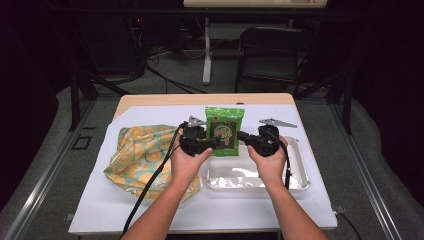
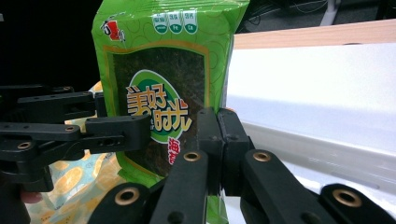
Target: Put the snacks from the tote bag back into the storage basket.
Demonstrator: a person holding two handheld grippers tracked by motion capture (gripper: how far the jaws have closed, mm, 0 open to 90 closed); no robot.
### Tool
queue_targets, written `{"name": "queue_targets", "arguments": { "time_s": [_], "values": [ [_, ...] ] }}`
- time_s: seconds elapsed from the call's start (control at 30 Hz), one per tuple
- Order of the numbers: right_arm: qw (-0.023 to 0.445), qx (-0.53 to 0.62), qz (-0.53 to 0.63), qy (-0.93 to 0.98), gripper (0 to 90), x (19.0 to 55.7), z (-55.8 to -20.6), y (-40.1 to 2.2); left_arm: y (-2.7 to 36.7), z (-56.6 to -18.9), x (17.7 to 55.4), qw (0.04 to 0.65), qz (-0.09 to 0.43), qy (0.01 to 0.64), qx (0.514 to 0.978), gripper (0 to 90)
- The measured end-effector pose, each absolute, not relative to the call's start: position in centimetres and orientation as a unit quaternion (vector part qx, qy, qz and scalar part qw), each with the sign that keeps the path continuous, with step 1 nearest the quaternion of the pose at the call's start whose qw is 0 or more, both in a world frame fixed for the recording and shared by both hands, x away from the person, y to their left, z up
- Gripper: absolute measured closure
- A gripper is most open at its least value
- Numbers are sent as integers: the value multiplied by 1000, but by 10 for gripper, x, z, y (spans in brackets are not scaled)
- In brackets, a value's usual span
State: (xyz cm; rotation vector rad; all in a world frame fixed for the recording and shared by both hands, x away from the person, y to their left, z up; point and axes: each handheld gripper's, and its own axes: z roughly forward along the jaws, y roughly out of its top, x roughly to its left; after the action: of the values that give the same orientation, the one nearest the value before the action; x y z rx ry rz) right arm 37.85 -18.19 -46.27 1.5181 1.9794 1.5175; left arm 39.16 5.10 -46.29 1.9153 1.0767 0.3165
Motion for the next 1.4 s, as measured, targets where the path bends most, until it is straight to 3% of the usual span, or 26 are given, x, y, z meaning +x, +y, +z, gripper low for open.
{"name": "queue_targets", "arguments": {
  "time_s": [1.4],
  "values": [
    [115,546,477,679,896,397,-485,-192,31,-493,417,422,91,457,778,495]
  ]
}}
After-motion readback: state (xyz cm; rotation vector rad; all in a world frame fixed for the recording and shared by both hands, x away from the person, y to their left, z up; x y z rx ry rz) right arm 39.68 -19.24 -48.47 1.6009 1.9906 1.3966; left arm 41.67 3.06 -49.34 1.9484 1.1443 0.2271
